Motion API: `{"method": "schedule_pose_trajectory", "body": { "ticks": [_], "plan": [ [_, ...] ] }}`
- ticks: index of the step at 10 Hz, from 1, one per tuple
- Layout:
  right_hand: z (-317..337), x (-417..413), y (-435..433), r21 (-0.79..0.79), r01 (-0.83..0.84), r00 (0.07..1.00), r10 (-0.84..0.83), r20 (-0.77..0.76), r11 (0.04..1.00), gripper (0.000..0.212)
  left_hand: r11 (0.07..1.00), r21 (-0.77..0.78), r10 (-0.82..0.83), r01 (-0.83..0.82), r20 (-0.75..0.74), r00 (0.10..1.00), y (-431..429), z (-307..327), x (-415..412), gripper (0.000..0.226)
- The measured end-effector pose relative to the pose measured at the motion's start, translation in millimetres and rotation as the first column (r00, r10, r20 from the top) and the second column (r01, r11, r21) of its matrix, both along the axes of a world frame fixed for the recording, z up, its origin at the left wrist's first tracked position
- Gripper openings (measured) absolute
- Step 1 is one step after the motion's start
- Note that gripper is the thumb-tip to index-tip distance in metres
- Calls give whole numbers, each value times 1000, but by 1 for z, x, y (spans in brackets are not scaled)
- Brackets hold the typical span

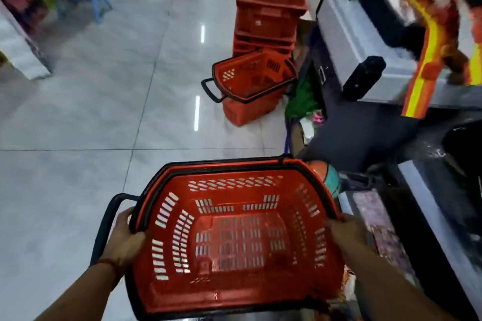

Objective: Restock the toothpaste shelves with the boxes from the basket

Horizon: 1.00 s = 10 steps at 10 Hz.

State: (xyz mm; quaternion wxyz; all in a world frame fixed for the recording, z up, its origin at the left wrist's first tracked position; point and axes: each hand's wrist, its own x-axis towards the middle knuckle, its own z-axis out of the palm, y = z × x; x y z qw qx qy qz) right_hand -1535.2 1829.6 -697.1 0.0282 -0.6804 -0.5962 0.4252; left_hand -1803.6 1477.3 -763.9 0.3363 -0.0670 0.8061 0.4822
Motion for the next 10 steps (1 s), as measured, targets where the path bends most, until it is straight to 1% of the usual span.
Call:
{"method": "schedule_pose_trajectory", "body": {
  "ticks": [1, 2, 3, 4, 5, 6, 7, 8, 9, 10],
  "plan": [
    [-56, -42, 37, -11, 1, 1000, -1, -12, 1000, 17, 999, -26, -19, 19, 14, 1000, 34, -63, -39, 78],
    [-125, -72, 73, -1, -5, 1000, 5, 3, 1000, 28, 999, -46, 13, -11, 44, 999, 66, -118, -64, 78],
    [-190, -91, 102, -34, 2, 999, -1, 42, 999, 51, 996, -56, 70, -67, 50, 996, 90, -170, -79, 83],
    [-236, -103, 122, -85, -2, 999, 7, 54, 996, 50, 992, -95, 88, -84, 37, 995, 110, -201, -88, 82],
    [-266, -112, 137, -57, -10, 996, 15, 87, 998, 53, 988, -126, 94, -91, 20, 995, 128, -223, -95, 81],
    [-281, -116, 149, -32, -21, 990, 25, 137, 999, 45, 979, -182, 92, -95, -28, 995, 141, -228, -98, 77],
    [-286, -120, 151, -43, -37, 978, 45, 205, 998, 45, 963, -252, 86, -95, -48, 995, 153, -223, -95, 74],
    [-268, -132, 144, -53, -89, 950, 101, 296, 995, 57, 900, -436, -33, 15, -34, 999, 165, -196, -92, 74],
    [-229, -155, 132, -41, -270, 901, 267, 342, 962, 64, 825, -538, -239, 174, -53, 970, 178, -154, -98, 81],
    [-173, -182, 112, -10, -457, 865, 447, 227, 889, 60, 798, -540, -387, 267, -121, 914, 187, -90, -104, 76]
  ]
}}
